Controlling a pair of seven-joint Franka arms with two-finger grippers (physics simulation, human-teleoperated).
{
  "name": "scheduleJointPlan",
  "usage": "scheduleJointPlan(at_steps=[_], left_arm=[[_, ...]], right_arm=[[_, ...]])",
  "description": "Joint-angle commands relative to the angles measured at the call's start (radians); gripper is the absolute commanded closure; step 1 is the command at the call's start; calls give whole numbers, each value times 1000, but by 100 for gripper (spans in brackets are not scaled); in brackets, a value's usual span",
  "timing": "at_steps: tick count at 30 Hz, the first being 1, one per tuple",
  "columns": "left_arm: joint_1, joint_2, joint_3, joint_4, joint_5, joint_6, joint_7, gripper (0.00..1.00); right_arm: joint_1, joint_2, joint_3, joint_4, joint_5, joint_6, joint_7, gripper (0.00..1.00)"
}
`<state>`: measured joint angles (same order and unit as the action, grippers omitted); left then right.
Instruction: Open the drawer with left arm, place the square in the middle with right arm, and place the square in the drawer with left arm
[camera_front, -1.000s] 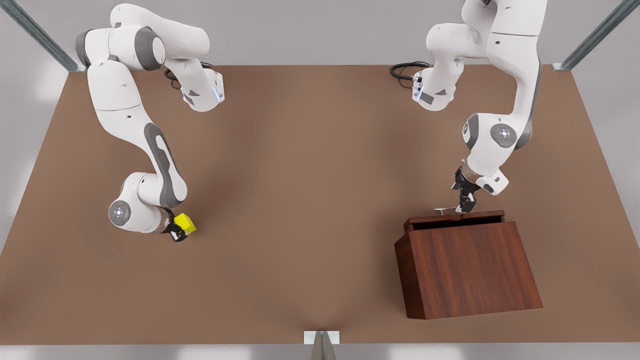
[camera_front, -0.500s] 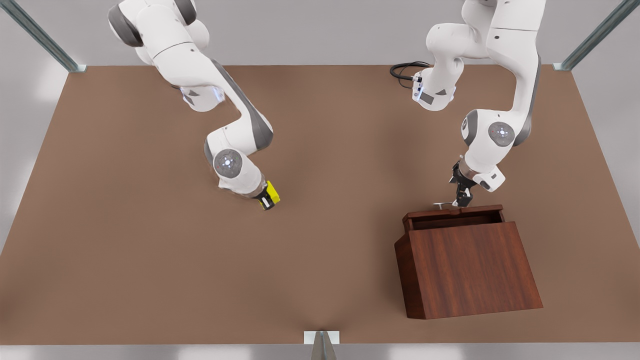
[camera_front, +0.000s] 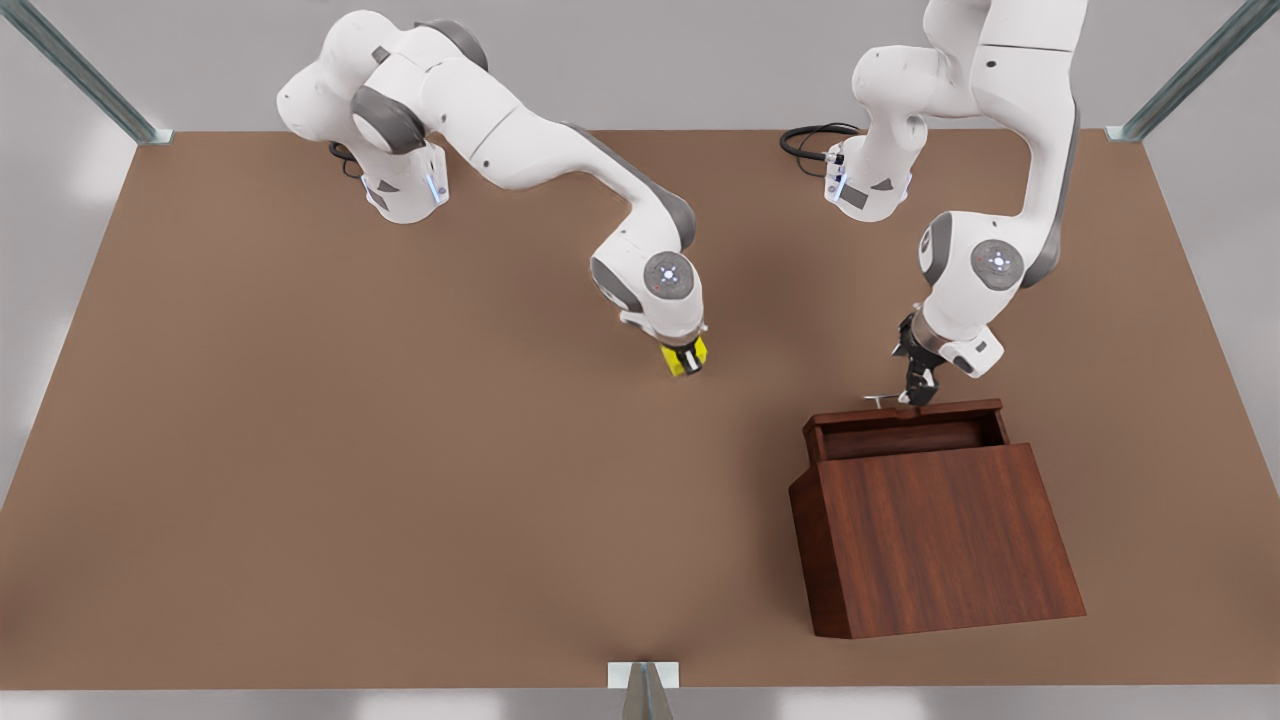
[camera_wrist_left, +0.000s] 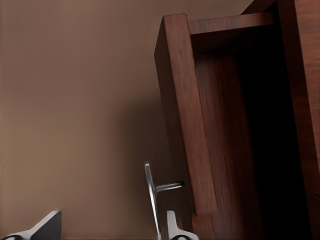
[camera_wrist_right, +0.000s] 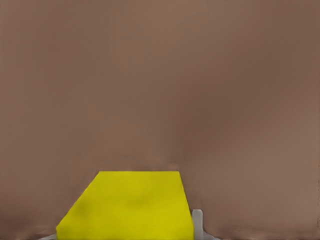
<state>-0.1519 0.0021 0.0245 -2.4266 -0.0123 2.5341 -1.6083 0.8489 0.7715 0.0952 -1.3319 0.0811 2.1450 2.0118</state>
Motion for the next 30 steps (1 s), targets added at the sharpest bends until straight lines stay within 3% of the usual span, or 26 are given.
scheduleJointPlan(at_steps=[1,15,16,17,27,29,30], left_arm=[[-18,-4,0,-5,0,-2,-2,0],[-68,-45,0,-12,0,-89,-71,0],[-69,-50,0,-12,0,-100,-78,0],[-75,-51,0,-12,0,-101,-79,0],[-94,-66,0,-12,2,-143,-116,0],[-94,-67,0,-19,2,-144,-117,0],[-95,-67,0,-20,2,-144,-117,0]], right_arm=[[2,-1,0,0,3,-5,-2,54],[87,104,0,-7,66,133,99,49],[88,103,0,-9,59,133,99,11],[88,98,-2,-7,59,133,99,0],[70,66,-12,-6,42,127,22,0],[67,-47,-135,-4,-69,99,-24,0],[26,-92,-152,-10,-89,81,-119,0]])
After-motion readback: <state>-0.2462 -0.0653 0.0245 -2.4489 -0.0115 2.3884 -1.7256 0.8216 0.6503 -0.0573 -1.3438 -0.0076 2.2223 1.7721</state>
